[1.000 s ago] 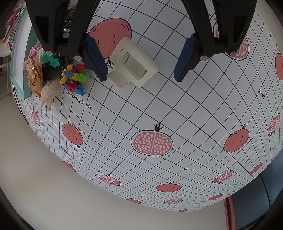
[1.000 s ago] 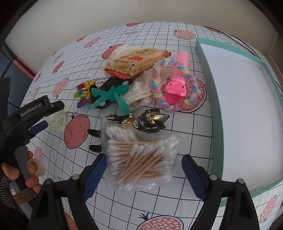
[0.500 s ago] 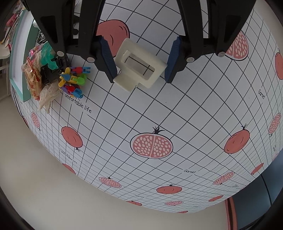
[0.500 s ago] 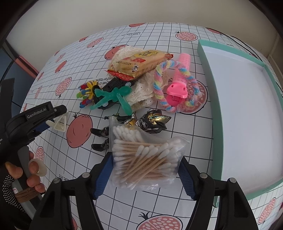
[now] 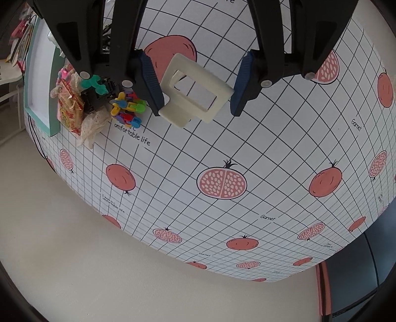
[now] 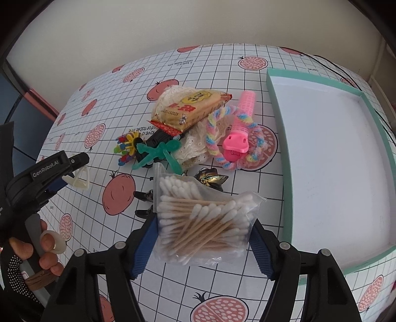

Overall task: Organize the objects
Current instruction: 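Carry the claw clip and swab bag over the teal tray with both tools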

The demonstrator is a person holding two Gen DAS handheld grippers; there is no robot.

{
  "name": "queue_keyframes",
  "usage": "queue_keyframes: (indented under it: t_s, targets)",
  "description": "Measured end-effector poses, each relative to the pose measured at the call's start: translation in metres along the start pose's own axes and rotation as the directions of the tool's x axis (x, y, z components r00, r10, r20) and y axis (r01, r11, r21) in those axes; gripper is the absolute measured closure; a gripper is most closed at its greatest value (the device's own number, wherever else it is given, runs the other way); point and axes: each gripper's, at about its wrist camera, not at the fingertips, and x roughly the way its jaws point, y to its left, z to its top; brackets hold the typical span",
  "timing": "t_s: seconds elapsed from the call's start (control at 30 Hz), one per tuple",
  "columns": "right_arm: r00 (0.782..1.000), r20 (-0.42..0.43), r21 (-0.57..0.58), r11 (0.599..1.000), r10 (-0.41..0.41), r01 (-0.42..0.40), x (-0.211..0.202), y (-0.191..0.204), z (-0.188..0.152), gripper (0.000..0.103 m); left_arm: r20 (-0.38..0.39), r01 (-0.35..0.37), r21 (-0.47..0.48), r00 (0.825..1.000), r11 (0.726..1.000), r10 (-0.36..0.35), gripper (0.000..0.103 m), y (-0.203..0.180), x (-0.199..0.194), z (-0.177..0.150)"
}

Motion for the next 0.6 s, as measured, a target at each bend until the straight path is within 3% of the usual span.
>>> queue_keyframes:
  t_s: [0.3,0.6]
  targets:
    - [0.998,0.059,0.03,1.0,-0.001,-0.001,-0.023,-0.018,0.007,0.03,0.042,0.053,0.032,0.998,0.998,-0.054,0.046,-0.033,-0.029,-0.009]
    - [0.99,0.126,0.129,0.991,-0.062,0.046,-0.046,-0.077,0.017,0.03,0.032,0.128,0.119,0.991,0.985,-0.133,0.046,-0.102,-0.042,-0.032]
